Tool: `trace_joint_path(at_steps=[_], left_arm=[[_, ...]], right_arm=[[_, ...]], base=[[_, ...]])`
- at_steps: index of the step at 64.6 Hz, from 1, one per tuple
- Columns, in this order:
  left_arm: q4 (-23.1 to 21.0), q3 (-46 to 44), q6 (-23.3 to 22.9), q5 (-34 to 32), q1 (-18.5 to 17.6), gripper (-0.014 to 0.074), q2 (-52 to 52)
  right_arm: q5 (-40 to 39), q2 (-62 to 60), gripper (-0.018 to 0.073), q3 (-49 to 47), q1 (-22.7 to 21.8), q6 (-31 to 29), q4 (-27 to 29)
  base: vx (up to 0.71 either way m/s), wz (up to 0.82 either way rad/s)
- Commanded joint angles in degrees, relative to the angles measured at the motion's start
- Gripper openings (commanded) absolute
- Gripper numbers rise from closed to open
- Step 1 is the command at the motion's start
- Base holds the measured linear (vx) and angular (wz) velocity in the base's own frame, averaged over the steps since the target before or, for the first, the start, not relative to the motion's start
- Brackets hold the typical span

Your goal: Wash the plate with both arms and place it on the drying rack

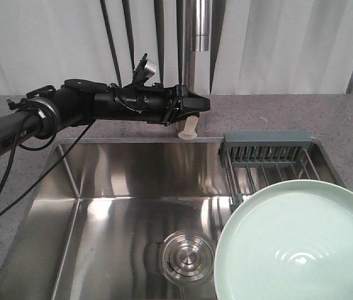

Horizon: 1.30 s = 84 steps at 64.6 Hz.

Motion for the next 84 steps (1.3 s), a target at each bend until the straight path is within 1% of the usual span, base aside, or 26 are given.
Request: trace_joint_path(at_steps=[1,6,8,10,17,23,25,26,33,34,46,49,51,52,55,58,65,71,74,84], left_arm=[[-2.1,-2.3,-4.5,11.8,-0.7,0.0136,-4.0],[-1.4,-2.3,-5.3,13.2,0.7,0.002,-4.7],[-1.0,-2.3,-5.3,14.0,1.5,-0.0009,-5.0],[-0.2,-2.3,-5.8,14.6,2.2,-0.0009,-5.3],[3.2,-2.3,-9.9,16.7,5.3,-0.0008,-6.8],[7.5,-2.3,-11.4,17.9,8.0,-0.0008,-8.3],[9.8,-2.3,-12.8,17.9,8.8,-0.0008,-9.0],[10.3,-2.3,-13.1,17.9,9.1,-0.0008,-9.4],[20.3,-2.3,-17.7,17.9,11.4,-0.0008,-13.0],[21.0,-2.3,-18.0,17.9,11.5,-0.0008,-13.6],[42.9,-2.3,-25.7,17.8,13.8,-0.0008,-22.4],[50.1,-2.2,-28.4,17.8,13.8,-0.0008,-24.9],[53.5,-2.0,-29.7,17.8,13.8,-0.0008,-26.8],[56.0,-1.9,-30.8,17.8,13.8,-0.0007,-27.5],[60.2,-0.8,-32.4,17.8,13.8,-0.0006,-30.4],[63.2,0.7,-33.3,17.8,13.8,-0.0007,-33.0],[65.3,6.7,-32.9,17.7,13.8,-0.0006,-40.1],[65.4,13.9,-32.4,16.1,13.8,-0.0006,-46.6],[65.4,17.9,-32.2,14.6,13.8,-0.0006,-49.9],[65.3,34.3,-32.2,6.4,13.8,-0.0006,-63.0]], right_arm=[[-4.2,0.5,-0.0001,-1.4,-0.2,0.1,0.9],[-4.2,0.5,-0.0001,-1.4,-0.2,0.1,0.9],[-4.2,0.5,-0.0001,-1.4,-0.2,0.1,0.9],[-4.2,0.5,-0.0001,-1.4,-0.2,0.1,0.9],[-4.2,0.5,-0.0001,-1.4,-0.2,0.1,0.9],[-4.2,0.5,-0.0001,-1.4,-0.2,0.1,0.9],[-4.2,0.5,-0.0001,-1.4,-0.2,0.1,0.9],[-4.1,0.5,-0.0001,-1.4,-0.2,0.1,0.9],[-4.0,0.5,-0.0001,-1.4,-0.2,0.1,0.9],[-4.0,0.5,-0.0001,-1.4,-0.2,0.1,0.9],[-3.0,0.5,-0.0001,-1.4,-0.2,0.1,1.3],[-2.8,0.5,-0.0001,-1.4,-0.2,0.1,1.3],[-2.7,0.5,-0.0001,-1.4,-0.2,0.1,1.3],[-2.7,0.5,-0.0001,-1.4,-0.2,0.1,1.3],[-2.5,0.5,-0.0001,-1.4,-0.2,0.1,1.3],[-2.5,0.5,-0.0001,-1.4,-0.2,0.1,1.3],[-2.8,0.5,-0.0001,-1.4,-0.2,0.1,1.3],[-2.9,0.5,-0.0001,-1.4,-0.2,0.1,1.3],[-2.9,0.5,-0.0001,-1.4,-0.2,0.1,1.3],[-2.9,0.5,-0.0001,-1.4,-0.2,0.1,1.3]], base=[[0.0,0.0],[0.0,0.0],[0.0,0.0],[0.0,0.0],[0.0,0.0],[0.0,0.0],[0.0,0.0],[0.0,0.0],[0.0,0.0],[0.0,0.0],[0.0,0.0],[0.0,0.0],[0.0,0.0],[0.0,0.0],[0.0,0.0],[0.0,0.0],[0.0,0.0],[0.0,0.0],[0.0,0.0],[0.0,0.0]])
